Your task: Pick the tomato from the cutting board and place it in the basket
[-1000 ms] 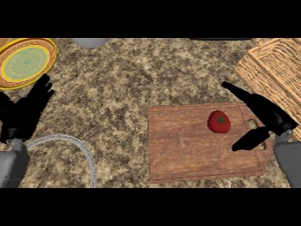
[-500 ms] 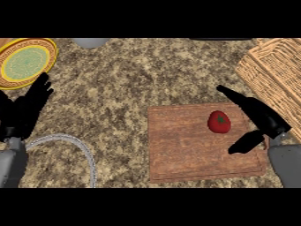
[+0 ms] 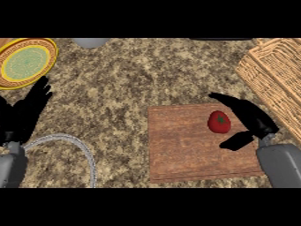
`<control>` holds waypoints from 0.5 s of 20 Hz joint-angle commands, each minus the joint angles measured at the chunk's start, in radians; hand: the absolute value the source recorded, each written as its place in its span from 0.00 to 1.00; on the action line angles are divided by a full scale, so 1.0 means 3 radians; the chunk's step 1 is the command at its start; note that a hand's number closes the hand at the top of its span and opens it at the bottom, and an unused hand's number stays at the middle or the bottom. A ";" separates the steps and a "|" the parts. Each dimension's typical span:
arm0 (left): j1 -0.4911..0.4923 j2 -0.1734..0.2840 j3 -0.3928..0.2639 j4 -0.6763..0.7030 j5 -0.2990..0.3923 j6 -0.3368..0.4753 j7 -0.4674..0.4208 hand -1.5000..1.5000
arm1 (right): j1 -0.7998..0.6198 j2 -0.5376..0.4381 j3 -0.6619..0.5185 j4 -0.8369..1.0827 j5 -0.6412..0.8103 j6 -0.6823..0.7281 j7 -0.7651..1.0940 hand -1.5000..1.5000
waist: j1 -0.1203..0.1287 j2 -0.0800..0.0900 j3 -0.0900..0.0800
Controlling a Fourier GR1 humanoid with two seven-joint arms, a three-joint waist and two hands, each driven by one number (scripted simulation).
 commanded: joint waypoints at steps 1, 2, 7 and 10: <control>-0.0239 -0.0108 -0.0040 0.0247 -0.0121 0.0133 -0.0062 0.50 | -0.0048 -0.0031 0.0302 0.0090 0.0340 -0.0070 -0.0114 1.00 | -0.0012 0.0008 0.0000; -0.0070 -0.0074 -0.0053 -0.0168 -0.0076 0.0109 0.0172 0.50 | -0.0041 -0.0057 0.0224 0.0154 0.0319 -0.0040 -0.0133 1.00 | 0.0007 -0.0001 0.0001; -0.0112 -0.0113 -0.0002 0.0014 -0.0120 0.0071 0.0023 0.50 | -0.0118 0.0083 0.0197 0.0514 0.0499 -0.0308 -0.0349 1.00 | 0.0005 0.0002 0.0001; -0.0139 0.0011 0.0140 0.0110 -0.0001 -0.0087 0.0068 0.50 | -0.0159 0.0186 0.0252 0.0518 0.0576 -0.0326 -0.0293 1.00 | 0.0005 0.0002 0.0001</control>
